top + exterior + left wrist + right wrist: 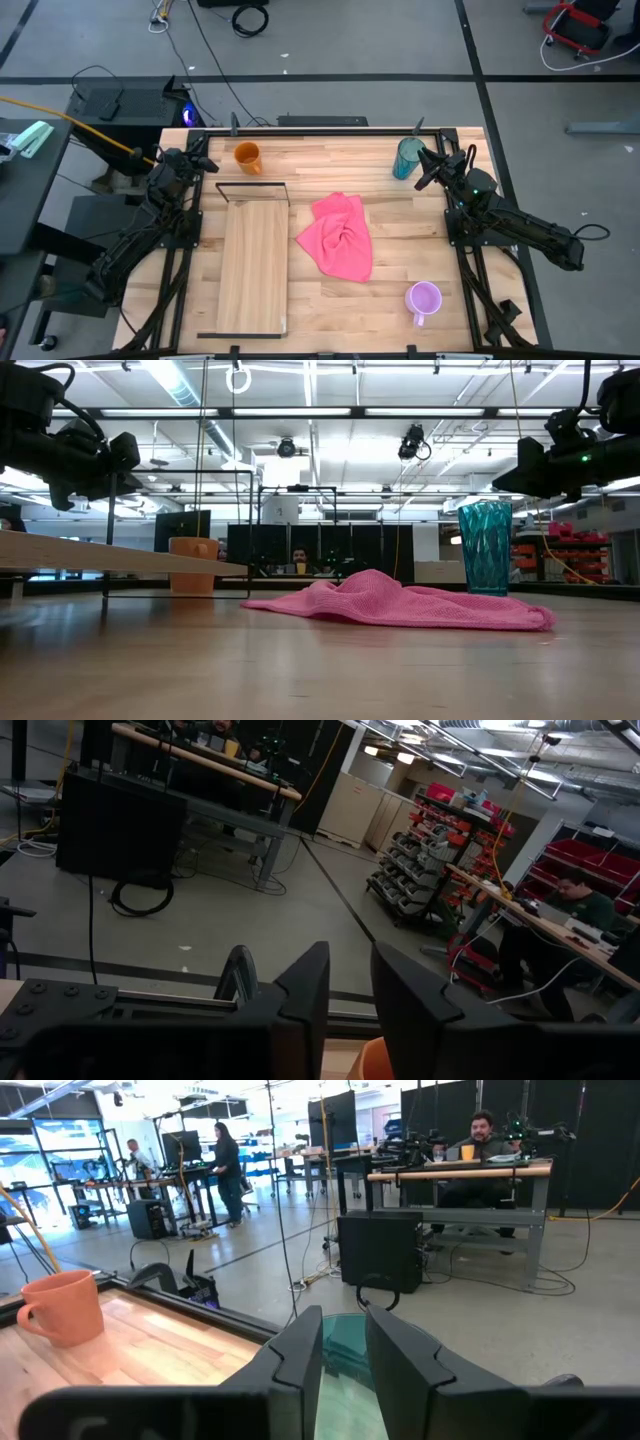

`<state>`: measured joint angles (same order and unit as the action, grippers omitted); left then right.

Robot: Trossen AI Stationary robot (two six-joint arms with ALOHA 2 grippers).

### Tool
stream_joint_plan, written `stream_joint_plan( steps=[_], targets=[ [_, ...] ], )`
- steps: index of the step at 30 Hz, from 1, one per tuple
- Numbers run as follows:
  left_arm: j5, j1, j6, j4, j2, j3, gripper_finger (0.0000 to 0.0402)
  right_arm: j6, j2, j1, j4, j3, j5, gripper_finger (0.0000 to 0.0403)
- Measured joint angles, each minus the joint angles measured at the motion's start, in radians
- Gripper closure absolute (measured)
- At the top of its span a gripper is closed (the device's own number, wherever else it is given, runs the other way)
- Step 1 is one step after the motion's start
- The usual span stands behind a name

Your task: Stack small to large cups/mugs on shelf

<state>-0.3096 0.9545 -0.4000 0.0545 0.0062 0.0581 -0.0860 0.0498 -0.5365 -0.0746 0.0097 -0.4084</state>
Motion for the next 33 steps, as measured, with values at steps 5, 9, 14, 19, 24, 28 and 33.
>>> stream_joint_plan(
  steps=[5,9,14,19,24,28,33],
  targets=[
    [0.000,0.000,0.000,0.000,0.000,0.000,0.0311,0.000,0.000,0.000,0.000,0.000,0.000,0.0315],
    [0.000,0.000,0.000,0.000,0.000,0.000,0.0315,0.000,0.000,0.000,0.000,0.000,0.000,0.0315],
    [0.000,0.000,0.000,0.000,0.000,0.000,0.0319,0.000,0.000,0.000,0.000,0.000,0.000,0.0315],
    [0.000,0.000,0.000,0.000,0.000,0.000,0.0313,0.000,0.000,0.000,0.000,0.000,0.000,0.0315],
    [0.000,0.000,0.000,0.000,0.000,0.000,0.0312,0.000,0.000,0.000,0.000,0.000,0.000,0.0315],
    [0.000,0.000,0.000,0.000,0.000,0.000,0.0316,0.000,0.000,0.000,0.000,0.000,0.000,0.0315],
    [0.000,0.000,0.000,0.000,0.000,0.000,0.0318,0.000,0.000,0.000,0.000,0.000,0.000,0.0315]
  ],
)
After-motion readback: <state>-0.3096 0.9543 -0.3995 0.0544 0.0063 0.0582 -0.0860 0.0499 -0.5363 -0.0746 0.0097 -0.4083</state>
